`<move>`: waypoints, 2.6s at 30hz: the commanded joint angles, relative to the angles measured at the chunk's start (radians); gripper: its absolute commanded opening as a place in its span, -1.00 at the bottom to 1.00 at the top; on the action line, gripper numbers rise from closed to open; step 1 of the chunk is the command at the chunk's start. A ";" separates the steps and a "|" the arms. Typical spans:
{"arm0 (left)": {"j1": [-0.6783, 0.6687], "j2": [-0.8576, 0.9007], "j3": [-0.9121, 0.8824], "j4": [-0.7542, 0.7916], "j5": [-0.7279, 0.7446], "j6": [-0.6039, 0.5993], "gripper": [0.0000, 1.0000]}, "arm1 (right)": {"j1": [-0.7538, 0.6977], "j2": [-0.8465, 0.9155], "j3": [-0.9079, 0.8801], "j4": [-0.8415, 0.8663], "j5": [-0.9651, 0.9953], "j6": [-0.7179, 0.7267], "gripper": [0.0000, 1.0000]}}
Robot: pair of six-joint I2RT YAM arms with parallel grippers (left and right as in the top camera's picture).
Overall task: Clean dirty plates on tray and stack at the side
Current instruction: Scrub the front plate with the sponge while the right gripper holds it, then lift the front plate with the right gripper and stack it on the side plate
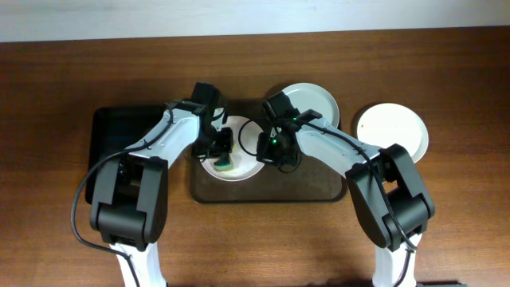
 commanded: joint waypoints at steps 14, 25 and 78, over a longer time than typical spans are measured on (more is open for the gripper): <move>0.025 0.116 0.037 -0.006 0.300 0.491 -0.99 | 0.010 0.033 -0.014 -0.013 0.019 -0.027 -0.92; 0.058 0.116 0.037 0.117 -0.180 -0.004 -0.99 | 0.010 0.033 -0.014 -0.012 0.019 -0.028 -0.92; 0.072 -0.020 0.554 -0.318 -0.261 -0.154 -0.99 | 0.058 -0.331 0.035 -0.294 0.422 -0.080 -0.92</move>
